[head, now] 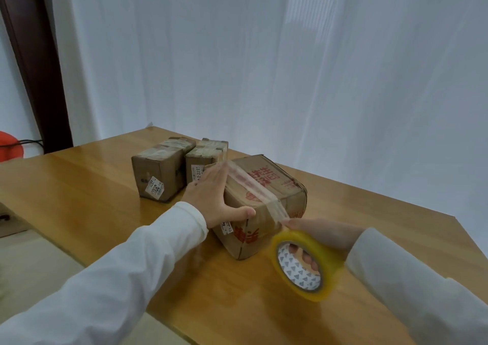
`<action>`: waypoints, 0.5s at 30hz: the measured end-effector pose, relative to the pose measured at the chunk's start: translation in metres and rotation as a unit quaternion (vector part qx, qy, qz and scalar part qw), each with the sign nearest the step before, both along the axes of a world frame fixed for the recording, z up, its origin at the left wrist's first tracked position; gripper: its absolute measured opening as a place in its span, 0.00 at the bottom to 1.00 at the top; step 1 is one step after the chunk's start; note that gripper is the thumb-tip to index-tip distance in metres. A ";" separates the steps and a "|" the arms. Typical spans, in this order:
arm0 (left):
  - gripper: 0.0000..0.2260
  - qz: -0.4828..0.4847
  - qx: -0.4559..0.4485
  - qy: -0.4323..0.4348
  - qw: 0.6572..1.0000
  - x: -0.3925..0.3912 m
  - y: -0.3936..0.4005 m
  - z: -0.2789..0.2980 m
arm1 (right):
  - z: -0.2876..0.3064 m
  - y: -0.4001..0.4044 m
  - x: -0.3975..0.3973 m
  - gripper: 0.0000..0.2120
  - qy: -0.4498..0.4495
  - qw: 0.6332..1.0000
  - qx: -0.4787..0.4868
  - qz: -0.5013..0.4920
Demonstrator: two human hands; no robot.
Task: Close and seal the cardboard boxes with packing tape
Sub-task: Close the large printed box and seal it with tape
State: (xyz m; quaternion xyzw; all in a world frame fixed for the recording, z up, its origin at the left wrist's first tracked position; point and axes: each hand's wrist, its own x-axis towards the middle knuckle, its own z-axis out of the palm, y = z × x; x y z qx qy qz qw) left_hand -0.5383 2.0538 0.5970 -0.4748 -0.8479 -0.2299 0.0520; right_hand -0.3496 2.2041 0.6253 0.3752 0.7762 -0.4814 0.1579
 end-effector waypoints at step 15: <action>0.54 -0.041 0.119 -0.133 0.983 -0.036 -0.012 0.009 | 0.008 -0.014 -0.007 0.26 -0.027 0.998 0.055 -0.020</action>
